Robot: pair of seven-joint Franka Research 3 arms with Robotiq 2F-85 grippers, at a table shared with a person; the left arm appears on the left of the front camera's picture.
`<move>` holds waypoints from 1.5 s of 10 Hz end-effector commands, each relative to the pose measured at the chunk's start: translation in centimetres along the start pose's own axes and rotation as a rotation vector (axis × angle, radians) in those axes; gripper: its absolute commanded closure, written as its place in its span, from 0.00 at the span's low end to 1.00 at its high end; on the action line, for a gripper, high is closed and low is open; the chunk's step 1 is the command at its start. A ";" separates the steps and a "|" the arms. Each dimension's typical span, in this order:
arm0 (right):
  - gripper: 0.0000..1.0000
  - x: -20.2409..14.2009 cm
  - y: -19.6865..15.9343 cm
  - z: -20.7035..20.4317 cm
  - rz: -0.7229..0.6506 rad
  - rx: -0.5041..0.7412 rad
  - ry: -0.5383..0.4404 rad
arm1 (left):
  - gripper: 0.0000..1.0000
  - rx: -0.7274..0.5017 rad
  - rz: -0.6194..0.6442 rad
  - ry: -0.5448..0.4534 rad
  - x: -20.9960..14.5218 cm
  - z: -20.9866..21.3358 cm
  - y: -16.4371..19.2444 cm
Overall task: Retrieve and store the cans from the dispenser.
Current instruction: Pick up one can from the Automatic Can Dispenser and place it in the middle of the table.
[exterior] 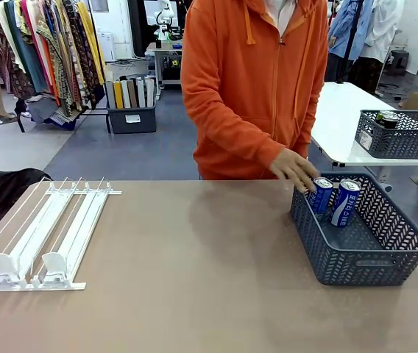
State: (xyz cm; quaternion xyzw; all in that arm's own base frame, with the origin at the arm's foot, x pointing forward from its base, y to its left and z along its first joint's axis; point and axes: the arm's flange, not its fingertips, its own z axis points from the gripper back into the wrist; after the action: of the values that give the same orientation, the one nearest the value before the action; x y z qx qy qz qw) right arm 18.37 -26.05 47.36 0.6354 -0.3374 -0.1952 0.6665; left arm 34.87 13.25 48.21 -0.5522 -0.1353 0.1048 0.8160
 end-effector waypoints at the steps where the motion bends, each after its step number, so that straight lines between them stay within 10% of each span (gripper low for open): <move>1: 0.00 0.4 0.4 -0.2 0.010 0.020 -0.009 | 0.00 0.003 -0.021 0.009 -0.1 0.3 0.1; 15: 0.00 0.4 0.4 -0.2 0.010 0.020 -0.009 | 0.00 0.003 -0.021 0.009 -0.1 0.3 0.1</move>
State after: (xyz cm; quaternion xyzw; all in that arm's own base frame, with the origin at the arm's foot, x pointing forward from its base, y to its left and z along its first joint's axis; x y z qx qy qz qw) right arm 18.37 -26.05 47.36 0.6354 -0.3374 -0.1952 0.6665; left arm 34.86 13.27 48.21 -0.5521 -0.1355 0.1050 0.8159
